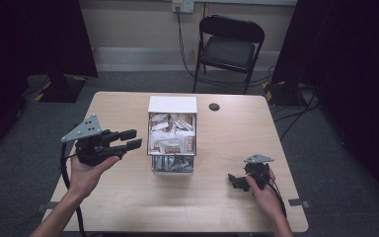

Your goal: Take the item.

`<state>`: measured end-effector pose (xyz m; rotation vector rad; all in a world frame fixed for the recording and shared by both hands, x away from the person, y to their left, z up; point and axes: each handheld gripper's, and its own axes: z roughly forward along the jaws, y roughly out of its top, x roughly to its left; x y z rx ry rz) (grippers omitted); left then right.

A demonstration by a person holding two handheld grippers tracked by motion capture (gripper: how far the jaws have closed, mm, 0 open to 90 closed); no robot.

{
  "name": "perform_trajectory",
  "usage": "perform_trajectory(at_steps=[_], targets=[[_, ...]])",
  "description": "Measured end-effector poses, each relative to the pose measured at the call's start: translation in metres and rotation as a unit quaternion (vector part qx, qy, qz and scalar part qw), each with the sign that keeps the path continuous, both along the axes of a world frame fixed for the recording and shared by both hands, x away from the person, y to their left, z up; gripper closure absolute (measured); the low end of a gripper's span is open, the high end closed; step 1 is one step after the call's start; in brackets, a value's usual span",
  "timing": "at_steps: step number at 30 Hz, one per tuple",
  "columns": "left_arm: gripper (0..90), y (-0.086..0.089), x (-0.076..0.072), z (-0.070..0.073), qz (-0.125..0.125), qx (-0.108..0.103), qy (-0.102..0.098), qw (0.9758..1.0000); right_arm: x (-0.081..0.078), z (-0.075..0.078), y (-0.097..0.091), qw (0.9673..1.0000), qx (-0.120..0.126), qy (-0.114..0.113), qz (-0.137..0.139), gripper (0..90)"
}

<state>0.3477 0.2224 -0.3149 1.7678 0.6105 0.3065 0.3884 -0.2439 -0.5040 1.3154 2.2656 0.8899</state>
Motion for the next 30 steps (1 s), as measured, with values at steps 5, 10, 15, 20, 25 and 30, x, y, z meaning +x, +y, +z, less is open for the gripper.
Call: perform_trajectory(at_steps=[5,10,15,20,25,30], targets=[[58.0,-0.021,0.007,0.0,-0.022,0.008,-0.005,0.9997,0.0,0.0,0.0,1.0,0.0,0.0,0.0,0.0],[57.9,-0.037,0.013,0.001,-0.036,0.008,-0.003,0.9993,0.0,0.0,0.0,1.0,0.0,0.0,0.0,0.0],[62.0,-0.048,0.021,0.0,-0.056,0.017,0.013,0.9982,0.0,0.0,0.0,1.0,0.0,0.0,0.0,0.0],[63.1,-0.056,0.029,-0.004,-0.059,0.017,0.019,0.9979,0.0,0.0,0.0,1.0,0.0,0.0,0.0,0.0],[63.1,-0.062,0.037,-0.006,-0.066,0.029,0.027,0.997,0.0,0.0,0.0,1.0,0.0,0.0,0.0,0.0],[63.4,-0.067,0.039,-0.009,-0.072,0.038,0.033,0.9962,0.0,0.0,0.0,1.0,0.0,0.0,0.0,0.0]])
